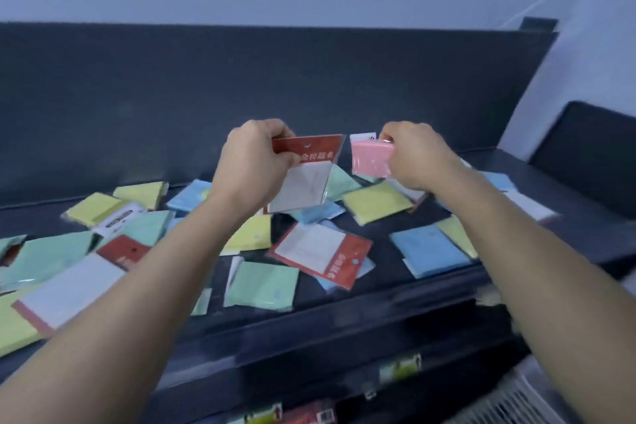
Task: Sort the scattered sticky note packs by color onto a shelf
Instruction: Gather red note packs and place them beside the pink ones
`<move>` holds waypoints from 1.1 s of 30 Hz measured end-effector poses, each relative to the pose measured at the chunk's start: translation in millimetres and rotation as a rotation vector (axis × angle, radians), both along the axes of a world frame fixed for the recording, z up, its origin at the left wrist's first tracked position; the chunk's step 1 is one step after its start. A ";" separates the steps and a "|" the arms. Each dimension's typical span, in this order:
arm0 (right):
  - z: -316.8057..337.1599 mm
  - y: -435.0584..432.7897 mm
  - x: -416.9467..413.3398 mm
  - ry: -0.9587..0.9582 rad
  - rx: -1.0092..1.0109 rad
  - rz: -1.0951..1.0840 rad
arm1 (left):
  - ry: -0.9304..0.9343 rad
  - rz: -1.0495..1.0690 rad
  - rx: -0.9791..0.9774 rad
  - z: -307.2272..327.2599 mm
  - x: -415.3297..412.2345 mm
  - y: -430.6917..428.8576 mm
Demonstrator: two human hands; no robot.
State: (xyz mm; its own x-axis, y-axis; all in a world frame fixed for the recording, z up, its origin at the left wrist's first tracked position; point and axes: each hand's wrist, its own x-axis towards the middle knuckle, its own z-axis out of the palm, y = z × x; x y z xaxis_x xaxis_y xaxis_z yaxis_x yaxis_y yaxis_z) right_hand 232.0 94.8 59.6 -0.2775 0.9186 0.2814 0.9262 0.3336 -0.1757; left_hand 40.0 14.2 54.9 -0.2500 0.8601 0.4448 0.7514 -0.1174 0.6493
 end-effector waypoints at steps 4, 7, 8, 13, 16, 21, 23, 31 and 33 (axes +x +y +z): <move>4.3 -19.8 68.1 0.053 0.031 -0.206 | -0.003 -0.209 0.018 4.6 51.6 15.3; 4.6 -47.4 102.1 0.090 0.036 -0.346 | -0.026 -0.354 0.013 5.8 81.1 18.7; 3.8 -56.8 111.6 0.092 0.034 -0.387 | -0.036 -0.397 0.012 4.8 90.4 18.5; -7.8 -111.9 158.3 0.112 0.037 -0.584 | -0.038 -0.663 -0.045 -12.0 146.0 3.2; -12.4 -150.0 186.5 0.091 0.032 -0.706 | -0.021 -0.818 -0.089 -21.3 183.4 -11.0; -11.7 -224.1 241.3 0.092 0.006 -0.908 | 0.008 -1.023 -0.072 -19.1 252.0 -44.9; -13.0 -251.6 260.9 0.107 -0.001 -0.965 | 0.034 -1.088 -0.044 -16.6 276.9 -61.9; -38.1 -397.3 373.5 0.179 0.005 -1.266 | 0.047 -1.339 -0.096 -29.0 411.5 -160.6; -45.4 -438.7 408.5 0.181 -0.027 -1.325 | 0.051 -1.395 -0.122 -34.8 449.6 -193.4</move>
